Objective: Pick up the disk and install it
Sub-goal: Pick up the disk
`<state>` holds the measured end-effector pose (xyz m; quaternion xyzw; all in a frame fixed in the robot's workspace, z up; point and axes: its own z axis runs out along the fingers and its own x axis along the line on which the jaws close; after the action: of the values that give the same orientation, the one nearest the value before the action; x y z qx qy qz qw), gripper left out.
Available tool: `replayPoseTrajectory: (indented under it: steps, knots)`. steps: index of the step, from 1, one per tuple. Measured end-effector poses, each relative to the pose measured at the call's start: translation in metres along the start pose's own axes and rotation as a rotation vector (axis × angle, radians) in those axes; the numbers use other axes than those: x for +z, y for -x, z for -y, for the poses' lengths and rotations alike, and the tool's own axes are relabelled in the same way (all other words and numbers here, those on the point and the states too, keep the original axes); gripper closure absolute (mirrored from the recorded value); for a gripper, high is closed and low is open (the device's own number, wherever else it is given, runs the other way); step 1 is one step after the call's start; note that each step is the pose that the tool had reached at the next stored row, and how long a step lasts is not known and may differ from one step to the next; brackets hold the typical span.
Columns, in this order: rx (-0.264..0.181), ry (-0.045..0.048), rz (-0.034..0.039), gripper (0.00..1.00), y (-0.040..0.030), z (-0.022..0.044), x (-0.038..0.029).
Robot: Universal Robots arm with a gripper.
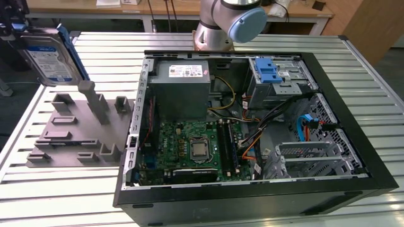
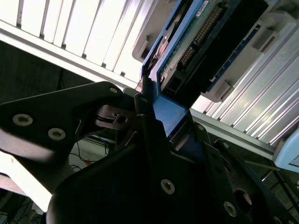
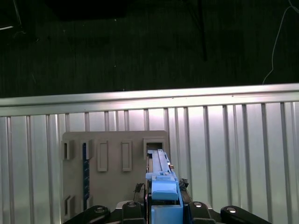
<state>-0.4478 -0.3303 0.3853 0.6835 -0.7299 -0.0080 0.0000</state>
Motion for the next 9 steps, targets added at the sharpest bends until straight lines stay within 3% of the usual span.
replayPoseTrajectory:
  steps: [9]
  knots:
    - [0.000,-0.0001,0.0000,0.64,0.0001,-0.0001,-0.0053]
